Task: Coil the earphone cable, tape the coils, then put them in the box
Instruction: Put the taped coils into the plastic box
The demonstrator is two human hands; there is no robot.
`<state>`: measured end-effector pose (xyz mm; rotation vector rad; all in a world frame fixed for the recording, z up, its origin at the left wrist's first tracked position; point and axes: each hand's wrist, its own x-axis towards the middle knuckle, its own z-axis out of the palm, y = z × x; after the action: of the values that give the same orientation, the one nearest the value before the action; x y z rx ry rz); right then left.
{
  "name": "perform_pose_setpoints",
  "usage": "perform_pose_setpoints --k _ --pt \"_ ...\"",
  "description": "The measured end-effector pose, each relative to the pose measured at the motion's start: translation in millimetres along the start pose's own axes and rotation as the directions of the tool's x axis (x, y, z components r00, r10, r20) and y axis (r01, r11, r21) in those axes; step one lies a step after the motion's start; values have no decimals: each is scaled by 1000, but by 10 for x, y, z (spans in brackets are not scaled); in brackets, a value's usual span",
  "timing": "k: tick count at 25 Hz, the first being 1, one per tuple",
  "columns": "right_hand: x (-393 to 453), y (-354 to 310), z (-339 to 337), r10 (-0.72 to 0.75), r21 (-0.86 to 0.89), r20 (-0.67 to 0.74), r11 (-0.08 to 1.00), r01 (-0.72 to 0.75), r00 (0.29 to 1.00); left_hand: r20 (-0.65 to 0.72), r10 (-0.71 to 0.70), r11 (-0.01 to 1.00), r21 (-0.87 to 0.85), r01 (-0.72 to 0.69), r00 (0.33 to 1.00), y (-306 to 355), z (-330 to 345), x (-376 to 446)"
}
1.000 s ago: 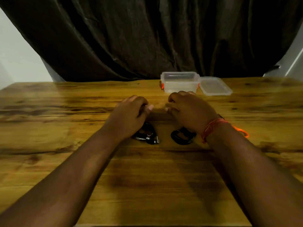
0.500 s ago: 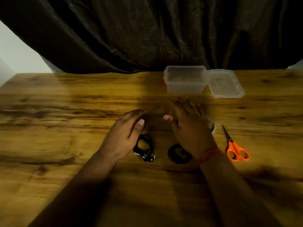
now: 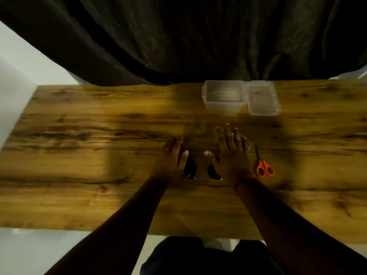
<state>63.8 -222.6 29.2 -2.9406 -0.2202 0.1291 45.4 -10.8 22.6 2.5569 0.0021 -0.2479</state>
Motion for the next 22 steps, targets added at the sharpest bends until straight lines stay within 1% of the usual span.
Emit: perform_pose_setpoints --k 2,4,5,7,10,14,17,20,22 --pt "-87 28 -20 4 -32 16 999 -4 1000 3 69 987 142 -69 998 -44 13 -43" --pt "-141 76 -44 9 -70 17 998 -7 1000 10 155 945 290 -151 988 -123 48 -66" --pt "-154 107 -64 9 -84 21 996 -7 1000 8 164 928 339 -156 987 -149 69 -78" --pt "-148 166 -97 -7 -101 32 995 11 999 -22 145 908 401 -124 989 -181 125 -105" --pt "-111 236 -107 -30 -107 50 994 35 998 -45 111 884 461 -78 993 -114 155 -103" --pt "-40 237 -87 -33 -107 74 993 41 997 -72 118 854 517 -64 990 156 144 41" --pt "23 208 -106 -33 -75 76 996 39 997 -101 127 849 525 -56 987 296 139 104" --pt "35 177 -60 -41 -34 76 999 43 996 -116 87 851 526 -13 989 349 145 128" --pt "19 124 -25 -51 1 99 999 51 994 -115 67 854 521 3 991 414 140 117"
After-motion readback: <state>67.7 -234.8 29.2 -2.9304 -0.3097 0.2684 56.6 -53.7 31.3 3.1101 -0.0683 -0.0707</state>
